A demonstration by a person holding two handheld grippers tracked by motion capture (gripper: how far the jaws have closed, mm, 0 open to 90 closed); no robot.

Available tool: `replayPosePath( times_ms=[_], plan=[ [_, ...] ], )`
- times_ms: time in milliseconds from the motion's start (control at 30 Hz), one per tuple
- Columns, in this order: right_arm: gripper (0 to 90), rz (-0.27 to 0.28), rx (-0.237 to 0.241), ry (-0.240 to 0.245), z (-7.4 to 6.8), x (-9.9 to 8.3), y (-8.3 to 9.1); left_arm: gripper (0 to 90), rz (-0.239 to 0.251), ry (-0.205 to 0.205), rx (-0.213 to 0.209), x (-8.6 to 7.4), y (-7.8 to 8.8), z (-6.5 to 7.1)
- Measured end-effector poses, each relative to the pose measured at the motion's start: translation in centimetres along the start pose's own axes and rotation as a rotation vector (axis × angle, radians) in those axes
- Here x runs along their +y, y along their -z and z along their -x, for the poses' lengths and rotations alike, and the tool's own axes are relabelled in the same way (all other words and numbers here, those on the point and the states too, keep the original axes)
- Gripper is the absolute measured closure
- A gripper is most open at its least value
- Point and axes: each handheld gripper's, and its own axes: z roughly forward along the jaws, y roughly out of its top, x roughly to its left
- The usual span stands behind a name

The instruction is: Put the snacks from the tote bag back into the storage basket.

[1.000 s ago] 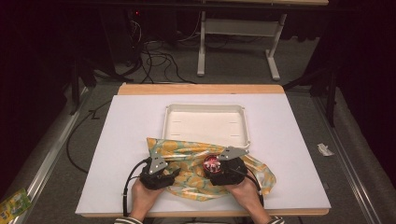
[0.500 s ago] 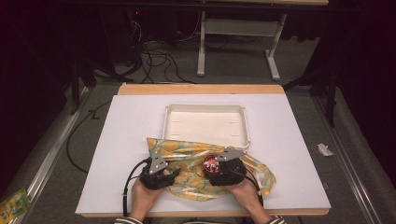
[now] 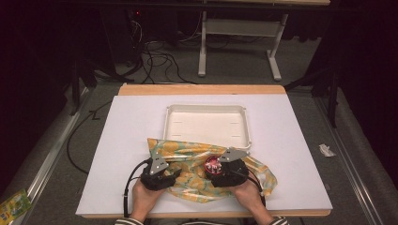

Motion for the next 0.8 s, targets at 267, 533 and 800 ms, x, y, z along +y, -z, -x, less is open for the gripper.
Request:
replayPosePath(
  times_ms=[267,533,800],
  plan=[
    [26.3,0.015,0.003,-0.001,0.0,0.1,0.5,44.7,0.002,0.005,-0.001,0.0,0.0,0.0],
    [26.3,0.022,0.004,-0.003,0.1,0.6,1.5,44.6,-0.006,0.001,0.001,0.0,0.0,0.0],
    [26.3,0.037,0.002,0.002,0.4,0.9,2.5,44.4,-0.006,0.002,0.001,0.0,0.0,0.0]
  ],
)
